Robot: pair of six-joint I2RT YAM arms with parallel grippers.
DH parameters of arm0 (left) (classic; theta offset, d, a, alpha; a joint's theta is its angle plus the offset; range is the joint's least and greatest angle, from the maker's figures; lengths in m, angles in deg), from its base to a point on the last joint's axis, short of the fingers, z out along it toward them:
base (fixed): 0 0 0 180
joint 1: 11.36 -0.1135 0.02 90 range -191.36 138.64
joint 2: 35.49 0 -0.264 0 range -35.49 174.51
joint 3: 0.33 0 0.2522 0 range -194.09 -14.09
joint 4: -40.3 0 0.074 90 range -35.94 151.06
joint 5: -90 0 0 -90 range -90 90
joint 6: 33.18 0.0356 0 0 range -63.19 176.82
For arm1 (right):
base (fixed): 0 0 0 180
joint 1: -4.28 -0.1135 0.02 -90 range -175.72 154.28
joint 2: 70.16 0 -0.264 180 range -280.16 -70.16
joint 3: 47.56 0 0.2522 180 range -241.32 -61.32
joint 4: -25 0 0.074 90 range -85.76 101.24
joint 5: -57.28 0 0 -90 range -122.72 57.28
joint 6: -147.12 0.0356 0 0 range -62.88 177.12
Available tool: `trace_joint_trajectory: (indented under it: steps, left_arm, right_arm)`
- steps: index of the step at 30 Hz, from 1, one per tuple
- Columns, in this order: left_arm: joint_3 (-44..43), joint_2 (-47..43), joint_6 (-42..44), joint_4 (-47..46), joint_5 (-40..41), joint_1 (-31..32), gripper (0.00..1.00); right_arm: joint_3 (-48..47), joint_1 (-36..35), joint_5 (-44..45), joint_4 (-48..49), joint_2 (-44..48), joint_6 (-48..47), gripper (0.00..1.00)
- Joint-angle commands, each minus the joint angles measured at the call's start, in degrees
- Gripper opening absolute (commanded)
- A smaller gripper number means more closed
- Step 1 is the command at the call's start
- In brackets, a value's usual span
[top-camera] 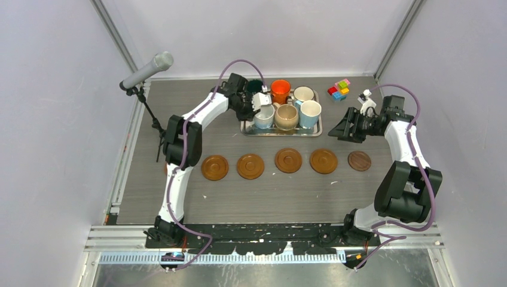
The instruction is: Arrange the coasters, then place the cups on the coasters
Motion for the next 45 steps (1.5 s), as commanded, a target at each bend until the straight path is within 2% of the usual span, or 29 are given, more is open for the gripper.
trace_joint_trajectory:
  steps: [1, 2, 3, 10, 15, 22, 27, 32, 36, 38, 45]
  left_arm:
    - [0.5, -1.5, -3.2, -1.8, -0.3, 0.3, 0.05]
    - [1.4, -2.4, -4.6, -2.7, 0.1, 0.3, 0.01]
    - [2.9, -4.0, -6.1, -3.6, 0.7, 0.3, 0.00]
    - [10.7, -15.1, -16.3, -6.0, 4.4, -0.1, 0.00]
    - [18.6, -26.4, -24.7, -7.2, 4.0, -2.2, 0.00]
    - [33.9, -47.1, -26.0, -2.7, 3.4, -5.9, 0.00]
    - [46.1, -60.7, -22.7, 2.2, 2.9, -9.5, 0.00]
    - [54.6, -71.4, -21.4, 6.5, -0.8, -17.6, 0.00]
    - [59.3, -75.8, -17.5, 10.4, -2.6, -24.1, 0.00]
    - [62.0, -77.3, -15.0, 10.7, -3.3, -29.8, 0.00]
    - [66.5, -79.4, -5.7, 14.4, -13.2, -47.8, 0.00]
  right_arm:
    - [-0.3, 0.4, -1.6, 1.3, 0.0, 0.5, 0.63]
    - [-0.3, 0.3, -1.8, 1.3, 0.1, 0.5, 0.63]
    - [-0.5, 0.3, -2.0, 0.9, 0.1, 0.4, 0.63]
    - [-1.9, 0.3, -0.7, -0.9, 2.2, -0.3, 0.63]
    - [-1.6, 0.3, -1.4, -0.6, 2.5, 0.3, 0.63]
    - [-1.8, 0.2, -2.1, -0.8, 2.9, 2.2, 0.63]
    - [-0.9, 0.1, -2.5, -0.4, 2.4, 2.8, 0.63]
    - [0.1, 0.0, -3.3, 0.0, 1.6, 1.9, 0.63]
    - [0.5, -0.2, -4.1, 0.1, 1.1, 1.5, 0.63]
    - [0.7, -0.2, -4.0, -0.2, 1.4, 1.0, 0.63]
    - [1.4, -0.2, -4.0, -0.4, 2.1, 0.3, 0.63]
